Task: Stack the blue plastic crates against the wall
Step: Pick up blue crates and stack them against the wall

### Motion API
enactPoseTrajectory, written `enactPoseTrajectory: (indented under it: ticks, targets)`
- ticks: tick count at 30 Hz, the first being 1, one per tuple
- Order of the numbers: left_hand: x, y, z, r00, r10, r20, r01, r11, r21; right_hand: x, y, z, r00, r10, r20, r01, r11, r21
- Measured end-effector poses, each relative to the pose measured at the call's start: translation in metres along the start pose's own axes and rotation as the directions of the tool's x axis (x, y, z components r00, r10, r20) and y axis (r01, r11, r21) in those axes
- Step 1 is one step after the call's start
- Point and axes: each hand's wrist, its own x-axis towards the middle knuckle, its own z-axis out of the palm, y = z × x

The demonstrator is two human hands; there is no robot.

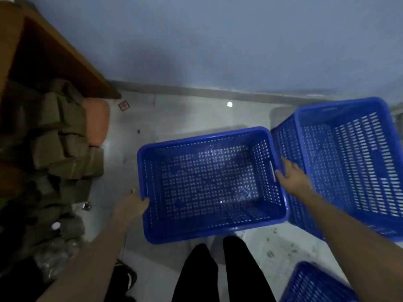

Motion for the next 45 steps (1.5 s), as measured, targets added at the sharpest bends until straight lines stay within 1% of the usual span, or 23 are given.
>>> enactPoseTrajectory:
  ticks: [1,2,4,6,8,9,11,12,14,17,19,22,24,27,31,33,34,37,38,40,42,44,45]
  targets:
    - [0.015,-0.007,0.012,0.999,-0.027,-0.027,0.027,1.0,-0.006,0.011,0.006,0.011,0.999,0.042,-0.016,-0.041,0.998,0.037]
    - [0.035,-0.016,0.026,0.996,-0.061,-0.059,0.057,0.997,-0.057,0.026,0.015,0.022,0.996,0.088,-0.033,-0.085,0.994,0.073]
    - [0.063,-0.03,0.052,0.987,-0.152,-0.047,0.141,0.974,-0.179,0.05,0.031,0.042,0.981,0.192,-0.019,-0.188,0.973,0.133]
    - [0.078,-0.033,0.074,0.975,-0.217,-0.05,0.196,0.942,-0.271,0.069,0.042,0.059,0.964,0.265,0.003,-0.258,0.936,0.241]
    - [0.093,-0.035,0.089,0.96,-0.28,-0.024,0.254,0.903,-0.345,0.085,0.048,0.07,0.956,0.291,0.035,-0.287,0.902,0.324]
    - [0.104,-0.035,0.095,0.954,-0.299,0.015,0.28,0.872,-0.401,0.095,0.052,0.077,0.95,0.306,0.061,-0.307,0.884,0.352]
    - [0.122,-0.04,0.106,0.953,-0.293,0.07,0.287,0.81,-0.511,0.107,0.051,0.086,0.942,0.312,0.124,-0.336,0.866,0.371]
    - [0.125,-0.038,0.109,0.953,-0.298,0.062,0.281,0.782,-0.556,0.11,0.05,0.09,0.938,0.32,0.133,-0.346,0.842,0.413]
    - [0.128,-0.041,0.114,0.946,-0.323,0.04,0.261,0.679,-0.687,0.114,0.05,0.092,0.919,0.373,0.128,-0.38,0.749,0.542]
    - [0.118,-0.04,0.115,0.932,-0.363,0.019,0.222,0.527,-0.82,0.112,0.053,0.082,0.883,0.443,0.158,-0.407,0.552,0.728]
    - [0.109,-0.033,0.105,0.924,-0.382,-0.019,0.183,0.485,-0.855,0.11,0.056,0.069,0.87,0.466,0.16,-0.384,0.437,0.813]
    - [0.094,-0.019,0.079,0.924,-0.376,-0.065,0.109,0.423,-0.899,0.099,0.044,0.036,0.843,0.511,0.167,-0.358,0.3,0.884]
    - [0.082,-0.004,0.05,0.93,-0.352,-0.105,0.057,0.421,-0.905,0.086,0.033,0.002,0.834,0.521,0.182,-0.336,0.217,0.916]
    - [0.069,0.007,0.018,0.93,-0.345,-0.127,0.047,0.456,-0.889,0.072,0.029,-0.03,0.837,0.508,0.203,-0.322,0.158,0.934]
    - [0.046,0.029,-0.037,0.937,-0.317,-0.148,0.035,0.506,-0.862,0.057,0.013,-0.082,0.843,0.494,0.212,-0.305,0.114,0.946]
    - [0.05,0.036,-0.06,0.946,-0.292,-0.14,0.03,0.509,-0.86,0.054,0.003,-0.104,0.848,0.494,0.192,-0.29,0.13,0.948]
    - [0.051,0.041,-0.072,0.949,-0.284,-0.136,0.031,0.513,-0.858,0.056,-0.002,-0.113,0.848,0.497,0.186,-0.277,0.116,0.954]
    - [0.061,0.058,-0.102,0.962,-0.23,-0.15,0.009,0.572,-0.82,0.067,-0.015,-0.132,0.85,0.497,0.175,-0.26,0.107,0.96]
    - [0.066,0.064,-0.111,0.961,-0.231,-0.151,0.008,0.57,-0.822,0.074,-0.02,-0.136,0.848,0.502,0.172,-0.255,0.101,0.962]
    - [0.087,0.073,-0.124,0.96,-0.246,-0.134,0.026,0.556,-0.831,0.086,-0.032,-0.143,0.829,0.531,0.176,-0.271,0.107,0.957]
    - [0.109,0.083,-0.136,0.968,-0.242,-0.069,0.064,0.503,-0.862,0.101,-0.043,-0.144,0.797,0.58,0.169,-0.302,0.141,0.943]
    - [0.131,0.095,-0.148,0.974,-0.227,-0.027,0.09,0.492,-0.866,0.122,-0.053,-0.145,0.763,0.624,0.168,-0.334,0.158,0.929]
    - [0.144,0.098,-0.152,0.976,-0.216,-0.023,0.093,0.511,-0.855,0.132,-0.059,-0.145,0.751,0.638,0.173,-0.351,0.163,0.922]
